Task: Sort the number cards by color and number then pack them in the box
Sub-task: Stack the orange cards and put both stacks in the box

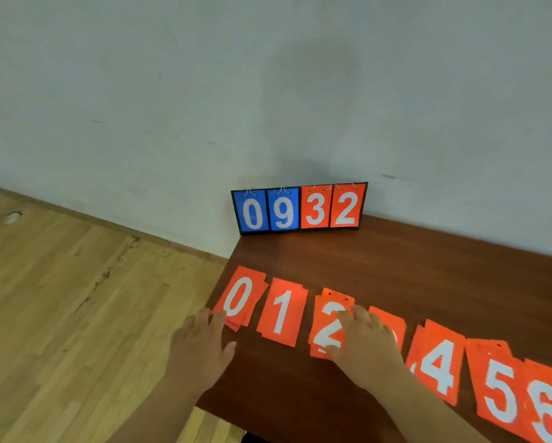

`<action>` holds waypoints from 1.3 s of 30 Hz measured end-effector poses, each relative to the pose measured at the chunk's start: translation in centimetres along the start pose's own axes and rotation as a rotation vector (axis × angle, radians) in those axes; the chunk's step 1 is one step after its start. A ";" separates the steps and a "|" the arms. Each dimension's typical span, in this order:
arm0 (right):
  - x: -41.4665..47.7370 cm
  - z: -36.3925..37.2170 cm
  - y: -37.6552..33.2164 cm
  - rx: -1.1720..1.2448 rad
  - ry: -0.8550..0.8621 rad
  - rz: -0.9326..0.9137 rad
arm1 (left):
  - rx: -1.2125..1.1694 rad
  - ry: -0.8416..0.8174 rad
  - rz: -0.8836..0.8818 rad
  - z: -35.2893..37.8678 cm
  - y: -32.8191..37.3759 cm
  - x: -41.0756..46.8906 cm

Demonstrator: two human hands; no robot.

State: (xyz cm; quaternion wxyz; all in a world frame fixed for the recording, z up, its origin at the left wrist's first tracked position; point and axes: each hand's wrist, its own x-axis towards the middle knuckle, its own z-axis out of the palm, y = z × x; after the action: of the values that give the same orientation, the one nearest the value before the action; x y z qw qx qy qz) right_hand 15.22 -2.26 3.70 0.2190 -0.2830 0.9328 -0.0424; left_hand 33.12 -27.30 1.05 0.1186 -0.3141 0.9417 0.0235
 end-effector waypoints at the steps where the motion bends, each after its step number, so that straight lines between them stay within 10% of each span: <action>1: 1.2 0.3 -1.9 -0.009 -0.017 -0.013 | -0.007 -0.018 0.001 0.3 -1.6 1.0; 17: 14.2 5.8 -16.3 -0.226 -0.231 -0.083 | -0.384 -0.266 0.134 5.7 -10.2 12.1; 25: 17.7 6.5 -19.2 -0.202 -0.231 -0.172 | -1.140 -0.366 -0.124 5.0 -9.7 15.7; 32: 19.3 6.6 -20.7 -0.159 -0.210 -0.257 | -1.028 -0.332 -0.131 4.3 -9.4 17.0; 39: 16.4 3.5 -18.5 0.678 -0.250 -0.108 | -1.162 -0.323 -0.166 0.7 -8.2 16.2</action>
State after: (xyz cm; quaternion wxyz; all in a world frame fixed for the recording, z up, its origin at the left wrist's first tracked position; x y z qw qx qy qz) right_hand 13.91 -26.52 -2.00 0.4100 -0.2460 0.8157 -0.3256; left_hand 25.60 -43.28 -3.20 0.0706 -0.3923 0.7170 0.5718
